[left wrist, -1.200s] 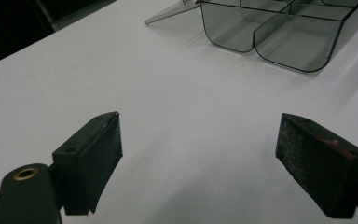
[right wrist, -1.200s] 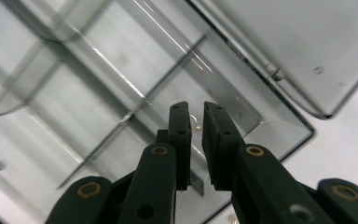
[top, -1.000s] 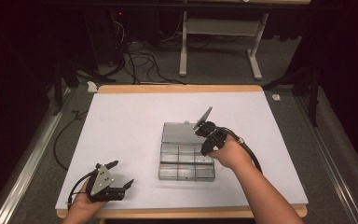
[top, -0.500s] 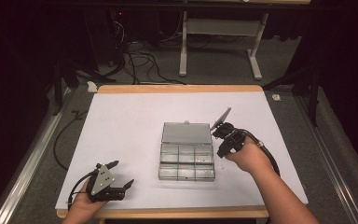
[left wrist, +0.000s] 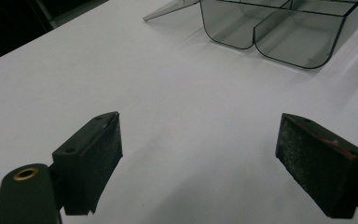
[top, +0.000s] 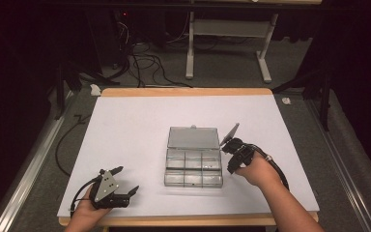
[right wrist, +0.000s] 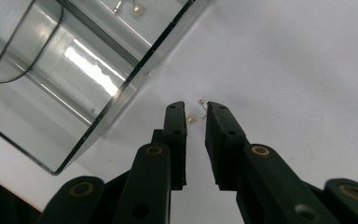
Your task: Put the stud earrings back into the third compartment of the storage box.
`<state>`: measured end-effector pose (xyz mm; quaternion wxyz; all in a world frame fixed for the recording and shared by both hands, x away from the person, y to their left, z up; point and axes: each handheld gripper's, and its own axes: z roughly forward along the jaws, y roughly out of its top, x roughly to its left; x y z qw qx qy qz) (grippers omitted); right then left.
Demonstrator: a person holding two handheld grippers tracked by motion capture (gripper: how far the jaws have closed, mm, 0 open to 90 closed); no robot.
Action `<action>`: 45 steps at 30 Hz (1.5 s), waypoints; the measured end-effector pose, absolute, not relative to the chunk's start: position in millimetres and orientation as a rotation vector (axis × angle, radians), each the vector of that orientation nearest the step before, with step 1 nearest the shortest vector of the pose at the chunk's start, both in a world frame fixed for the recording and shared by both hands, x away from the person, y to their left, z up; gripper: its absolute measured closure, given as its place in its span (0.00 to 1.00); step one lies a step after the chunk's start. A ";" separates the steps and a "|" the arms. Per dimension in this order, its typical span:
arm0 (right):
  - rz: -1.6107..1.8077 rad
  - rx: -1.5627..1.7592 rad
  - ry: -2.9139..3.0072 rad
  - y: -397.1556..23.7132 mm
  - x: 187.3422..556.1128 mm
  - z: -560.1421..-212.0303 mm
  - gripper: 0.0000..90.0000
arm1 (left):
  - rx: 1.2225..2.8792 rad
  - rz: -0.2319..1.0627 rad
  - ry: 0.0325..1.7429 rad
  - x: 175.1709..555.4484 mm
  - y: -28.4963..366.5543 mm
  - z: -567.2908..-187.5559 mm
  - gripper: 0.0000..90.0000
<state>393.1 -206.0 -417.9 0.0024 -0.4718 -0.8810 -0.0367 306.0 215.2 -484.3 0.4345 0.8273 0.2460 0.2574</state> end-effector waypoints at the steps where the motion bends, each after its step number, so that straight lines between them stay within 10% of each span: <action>1: -0.118 -1.467 -2.770 -206.9 393.8 -420.2 0.87 | 2.060 0.641 0.612 306.1 215.3 -484.3 0.17; 45: -0.155 -1.470 -2.742 -216.6 395.6 -419.7 0.96 | 2.061 0.644 0.612 306.0 215.1 -484.3 0.17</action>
